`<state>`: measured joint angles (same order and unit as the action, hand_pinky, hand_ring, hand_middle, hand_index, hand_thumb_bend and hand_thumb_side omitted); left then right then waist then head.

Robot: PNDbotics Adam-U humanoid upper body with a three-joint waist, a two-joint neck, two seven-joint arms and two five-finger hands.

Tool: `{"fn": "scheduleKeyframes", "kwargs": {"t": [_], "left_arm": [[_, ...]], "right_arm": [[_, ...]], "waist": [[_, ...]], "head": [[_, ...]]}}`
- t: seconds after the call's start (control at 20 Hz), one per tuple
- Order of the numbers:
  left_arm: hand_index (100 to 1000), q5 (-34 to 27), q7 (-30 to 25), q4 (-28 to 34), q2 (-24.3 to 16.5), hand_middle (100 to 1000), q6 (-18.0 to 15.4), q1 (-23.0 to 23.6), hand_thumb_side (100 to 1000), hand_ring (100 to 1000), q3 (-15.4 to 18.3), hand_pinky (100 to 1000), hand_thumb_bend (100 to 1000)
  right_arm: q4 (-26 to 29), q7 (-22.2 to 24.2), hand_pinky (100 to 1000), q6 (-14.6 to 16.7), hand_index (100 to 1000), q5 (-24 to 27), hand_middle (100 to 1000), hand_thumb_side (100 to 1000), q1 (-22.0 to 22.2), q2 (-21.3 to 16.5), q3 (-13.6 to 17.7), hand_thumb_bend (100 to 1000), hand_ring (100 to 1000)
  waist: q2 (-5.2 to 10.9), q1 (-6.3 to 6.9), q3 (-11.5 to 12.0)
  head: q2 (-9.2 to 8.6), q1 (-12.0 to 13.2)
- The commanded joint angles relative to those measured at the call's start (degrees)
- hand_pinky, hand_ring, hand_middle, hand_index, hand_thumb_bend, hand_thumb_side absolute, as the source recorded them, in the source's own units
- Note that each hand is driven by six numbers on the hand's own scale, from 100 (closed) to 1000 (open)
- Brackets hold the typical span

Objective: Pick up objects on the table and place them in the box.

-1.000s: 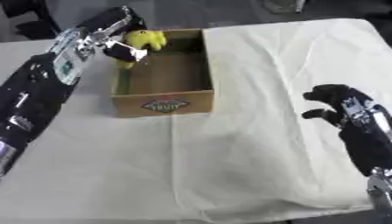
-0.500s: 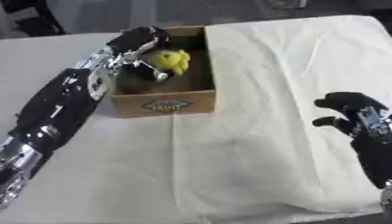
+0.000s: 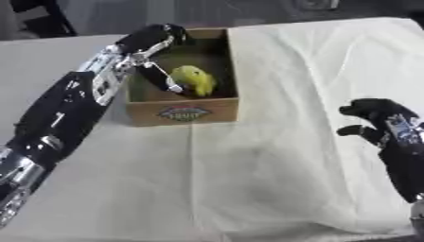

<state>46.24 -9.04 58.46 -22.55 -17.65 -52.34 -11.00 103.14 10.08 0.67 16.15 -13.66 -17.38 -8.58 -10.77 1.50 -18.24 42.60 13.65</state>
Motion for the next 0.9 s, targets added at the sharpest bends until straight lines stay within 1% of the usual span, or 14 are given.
{"fn": "scheduleKeyframes", "kwargs": {"t": [0.05,0.1,0.2,0.25,0.3,0.35,0.45,0.5,0.55,0.7,0.85,0.9], "left_arm": [[803,-9.47,-1.07,6.61,-3.14,682,1.77,-0.34,192,718,0.93,824,485],[798,-12.84,-1.33,8.68,-3.74,676,2.90,0.03,187,713,1.10,819,436],[791,-19.74,-1.43,13.06,-5.14,669,5.38,1.10,184,707,1.64,812,383],[783,-23.18,-1.20,15.28,-5.88,662,6.73,1.96,205,701,2.10,806,311],[781,-26.47,-0.89,17.37,-6.55,659,8.14,2.85,206,699,2.50,804,298],[776,-29.72,-0.38,19.40,-7.21,652,9.60,3.98,239,692,2.98,796,211],[773,-35.16,0.65,23.10,-8.60,650,12.34,6.45,279,690,3.69,794,144],[773,-37.12,1.14,24.80,-9.26,650,13.62,7.83,284,690,4.11,794,137],[769,-39.03,1.72,26.30,-9.73,647,14.65,9.38,322,688,4.71,791,100],[764,-44.08,3.56,30.02,-10.59,643,17.28,14.05,384,684,6.61,786,100],[761,-49.09,5.09,33.14,-10.21,639,19.15,18.84,453,681,8.39,781,100],[761,-50.44,5.43,34.32,-10.16,639,19.46,20.40,454,680,8.87,780,100]], "right_arm": [[0.35,-0.35,626,0.20,721,-0.40,638,715,-0.30,-0.80,0.78,100,805],[0.32,-0.42,625,0.20,721,-0.41,638,714,-0.23,-0.83,0.85,100,805],[0.33,-0.53,625,0.30,721,-0.31,638,711,-0.14,-0.85,0.99,100,805],[0.32,-0.64,625,0.33,721,-0.29,637,709,-0.03,-0.90,1.13,100,805],[0.33,-0.77,625,0.40,721,-0.22,637,708,0.10,-0.96,1.26,100,805],[0.31,-0.90,625,0.42,721,-0.22,637,707,0.25,-1.02,1.40,100,805],[0.29,-1.11,625,0.46,721,-0.26,637,704,0.48,-1.11,1.60,100,805],[0.28,-1.22,625,0.50,721,-0.26,637,704,0.59,-1.15,1.71,100,805],[0.29,-1.34,625,0.54,721,-0.24,637,701,0.70,-1.20,1.84,100,805],[0.38,-1.66,625,0.68,721,-0.15,637,696,0.93,-1.40,2.14,100,804],[0.38,-1.92,625,0.74,721,-0.09,637,698,1.08,-1.48,2.36,100,805],[0.37,-1.97,625,0.77,721,-0.07,637,698,1.09,-1.50,2.40,100,805]], "waist": [[1.26,-0.38,0.74],[1.34,-0.45,1.19],[1.48,-0.63,2.18],[1.60,-0.77,2.80],[1.70,-0.89,3.35],[1.82,-1.05,4.06],[2.00,-1.34,5.36],[2.09,-1.46,5.98],[2.19,-1.61,6.68],[2.40,-1.99,8.65],[2.47,-2.37,10.42],[2.45,-2.48,10.88]], "head": [[-0.21,-0.94],[-0.13,-1.23],[-0.09,-1.88],[-0.05,-2.28],[-0.01,-2.61],[0.05,-3.06],[0.14,-3.84],[0.18,-4.13],[0.24,-4.47],[0.43,-5.05],[0.60,-5.58],[0.60,-5.77]]}}
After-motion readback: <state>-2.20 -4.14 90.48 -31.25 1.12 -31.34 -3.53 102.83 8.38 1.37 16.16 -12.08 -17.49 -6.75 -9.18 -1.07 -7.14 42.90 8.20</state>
